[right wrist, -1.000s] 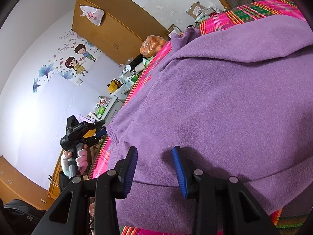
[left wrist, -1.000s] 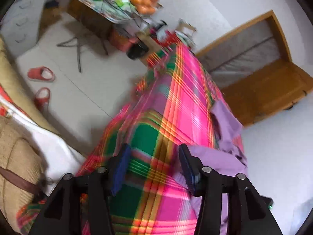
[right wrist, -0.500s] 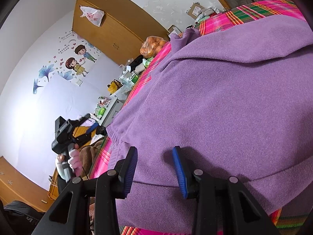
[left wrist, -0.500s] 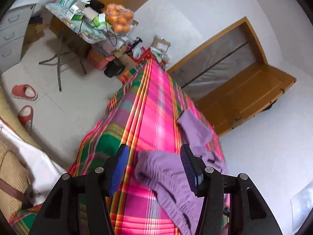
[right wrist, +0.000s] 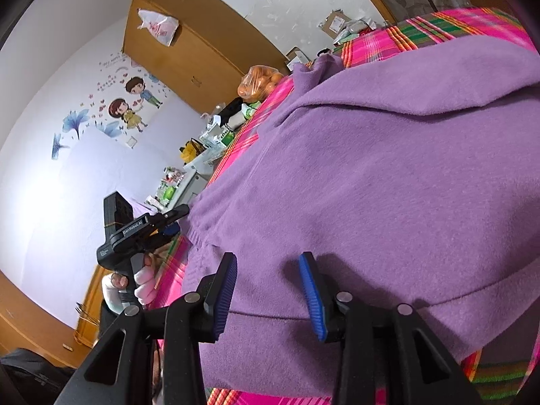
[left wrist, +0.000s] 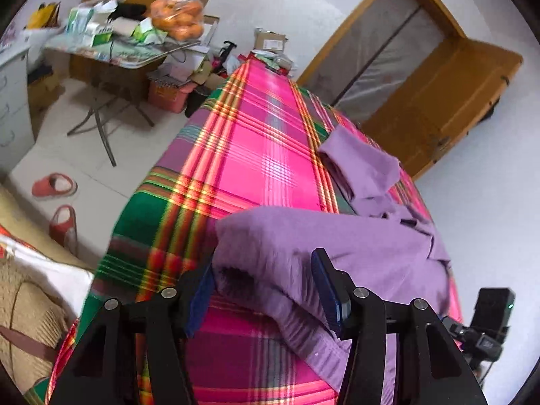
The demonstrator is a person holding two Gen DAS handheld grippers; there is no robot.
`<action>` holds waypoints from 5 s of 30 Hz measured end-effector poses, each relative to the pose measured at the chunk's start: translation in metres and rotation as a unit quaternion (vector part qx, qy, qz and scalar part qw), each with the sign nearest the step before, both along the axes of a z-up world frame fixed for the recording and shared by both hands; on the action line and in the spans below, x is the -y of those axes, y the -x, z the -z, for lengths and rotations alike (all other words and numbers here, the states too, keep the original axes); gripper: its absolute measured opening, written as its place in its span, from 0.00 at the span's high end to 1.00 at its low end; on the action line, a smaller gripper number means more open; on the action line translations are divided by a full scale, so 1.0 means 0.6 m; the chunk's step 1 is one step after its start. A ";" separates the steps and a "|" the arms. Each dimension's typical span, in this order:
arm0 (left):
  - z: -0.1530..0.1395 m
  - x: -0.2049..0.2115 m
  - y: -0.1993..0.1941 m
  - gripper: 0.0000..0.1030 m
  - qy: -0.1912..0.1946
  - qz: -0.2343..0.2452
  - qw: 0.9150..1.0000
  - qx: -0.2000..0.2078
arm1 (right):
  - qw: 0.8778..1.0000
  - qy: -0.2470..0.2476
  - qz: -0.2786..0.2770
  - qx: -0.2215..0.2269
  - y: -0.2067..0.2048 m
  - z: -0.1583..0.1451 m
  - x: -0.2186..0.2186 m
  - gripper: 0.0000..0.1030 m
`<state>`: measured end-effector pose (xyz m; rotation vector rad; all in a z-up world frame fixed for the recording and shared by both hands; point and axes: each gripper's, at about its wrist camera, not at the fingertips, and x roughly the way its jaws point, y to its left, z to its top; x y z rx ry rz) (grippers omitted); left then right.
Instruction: Fold clothes
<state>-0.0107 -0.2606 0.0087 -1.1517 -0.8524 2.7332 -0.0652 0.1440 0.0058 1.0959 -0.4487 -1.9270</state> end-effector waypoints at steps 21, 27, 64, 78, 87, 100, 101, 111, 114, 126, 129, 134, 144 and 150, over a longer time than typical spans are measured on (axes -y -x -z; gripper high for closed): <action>-0.150 0.138 0.127 0.91 0.106 -0.124 0.984 -0.066 | 0.999 -0.008 -0.023 -0.024 -0.029 -0.029 0.032 0.60; -0.095 0.158 0.169 0.79 0.083 -0.094 0.992 -0.009 | 0.999 -0.010 -0.028 -0.021 -0.026 -0.024 0.042 0.60; -0.001 -0.001 -0.137 0.81 -0.120 -0.167 0.978 -0.038 | 0.999 -0.001 -0.026 -0.030 -0.033 -0.025 0.040 0.57; 0.010 0.114 -0.211 0.84 -0.095 -0.243 0.965 -0.031 | 0.986 -0.040 -0.059 -0.151 -0.044 -0.128 0.118 0.57; 0.029 0.116 -0.220 0.78 -0.109 -0.231 0.966 -0.032 | 0.958 -0.206 0.031 -0.195 0.014 -0.093 0.103 0.53; 0.023 0.111 -0.216 0.78 -0.097 -0.236 0.966 -0.030 | 0.908 -0.343 -0.040 -0.238 0.026 -0.036 0.172 0.55; 0.023 0.111 -0.216 0.78 -0.096 -0.236 0.966 -0.030 | 0.905 -0.350 -0.028 -0.241 0.028 -0.038 0.166 0.82; 0.011 0.106 -0.219 0.78 -0.099 -0.231 0.967 -0.045 | 0.924 -0.247 0.190 -0.221 0.014 -0.152 -0.076 0.93; 0.009 0.102 -0.218 0.78 -0.101 -0.228 0.967 -0.049 | 0.903 -0.224 0.312 -0.192 0.001 -0.180 -0.208 0.93; 0.001 0.094 -0.216 0.78 -0.114 -0.219 0.967 -0.054 | 0.895 -0.202 0.377 -0.128 -0.061 -0.148 -0.298 0.71; 0.004 0.096 -0.221 0.78 -0.122 -0.218 0.967 -0.056 | 0.936 -0.177 0.259 -0.163 -0.046 -0.165 -0.195 0.65; 0.016 0.104 -0.227 0.78 -0.143 -0.217 0.964 -0.056 | 0.956 -0.181 0.124 -0.194 -0.018 -0.170 -0.024 0.63; 0.014 0.103 -0.232 0.68 -0.163 -0.203 0.960 -0.102 | 0.946 -0.188 -0.126 -0.230 0.056 -0.175 0.308 0.58; 0.037 0.118 -0.230 0.67 -0.199 -0.203 0.955 -0.085 | 0.922 -0.245 -0.209 -0.214 0.170 -0.128 0.492 0.54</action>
